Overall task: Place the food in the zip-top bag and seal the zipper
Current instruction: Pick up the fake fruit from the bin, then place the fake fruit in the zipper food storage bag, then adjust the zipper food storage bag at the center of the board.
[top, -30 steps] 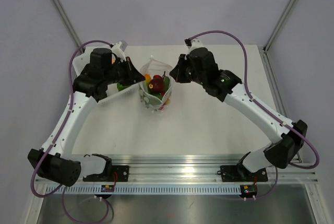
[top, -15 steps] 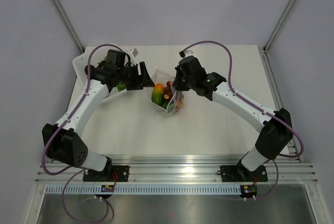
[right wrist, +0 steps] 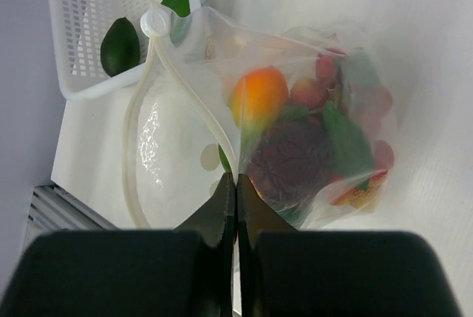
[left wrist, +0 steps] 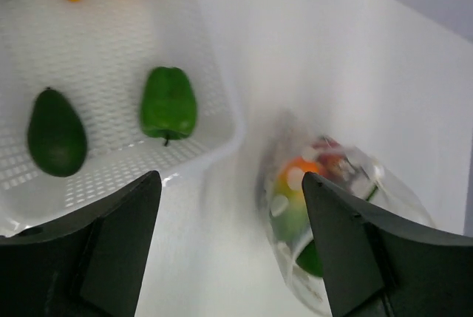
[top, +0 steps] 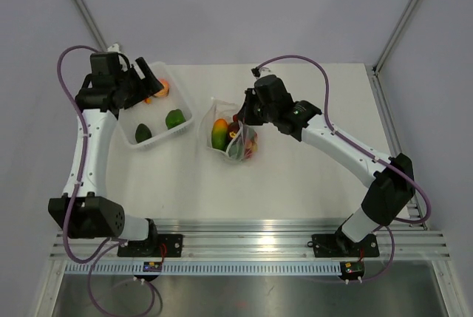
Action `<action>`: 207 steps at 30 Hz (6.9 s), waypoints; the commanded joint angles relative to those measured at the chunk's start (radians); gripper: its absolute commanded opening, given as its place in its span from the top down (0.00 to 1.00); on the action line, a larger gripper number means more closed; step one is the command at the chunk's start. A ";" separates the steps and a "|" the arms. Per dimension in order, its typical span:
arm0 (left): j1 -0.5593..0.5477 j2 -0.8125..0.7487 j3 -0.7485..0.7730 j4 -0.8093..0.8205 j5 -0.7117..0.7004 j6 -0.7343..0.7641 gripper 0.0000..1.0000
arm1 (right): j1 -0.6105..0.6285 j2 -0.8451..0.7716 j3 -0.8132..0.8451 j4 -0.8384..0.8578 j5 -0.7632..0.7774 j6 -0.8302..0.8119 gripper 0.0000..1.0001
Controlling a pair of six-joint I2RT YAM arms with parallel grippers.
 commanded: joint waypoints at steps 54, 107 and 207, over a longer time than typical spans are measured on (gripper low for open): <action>0.255 1.000 0.625 0.104 -0.391 0.054 0.18 | -0.005 0.097 0.120 0.009 -0.056 -0.009 0.98; 0.237 0.890 0.515 0.200 -0.370 -0.024 0.84 | -0.003 0.094 0.108 -0.029 -0.005 -0.026 0.98; -0.428 0.071 -0.171 0.303 0.042 -0.415 1.00 | 0.245 -0.418 -0.532 0.320 0.372 -0.244 0.23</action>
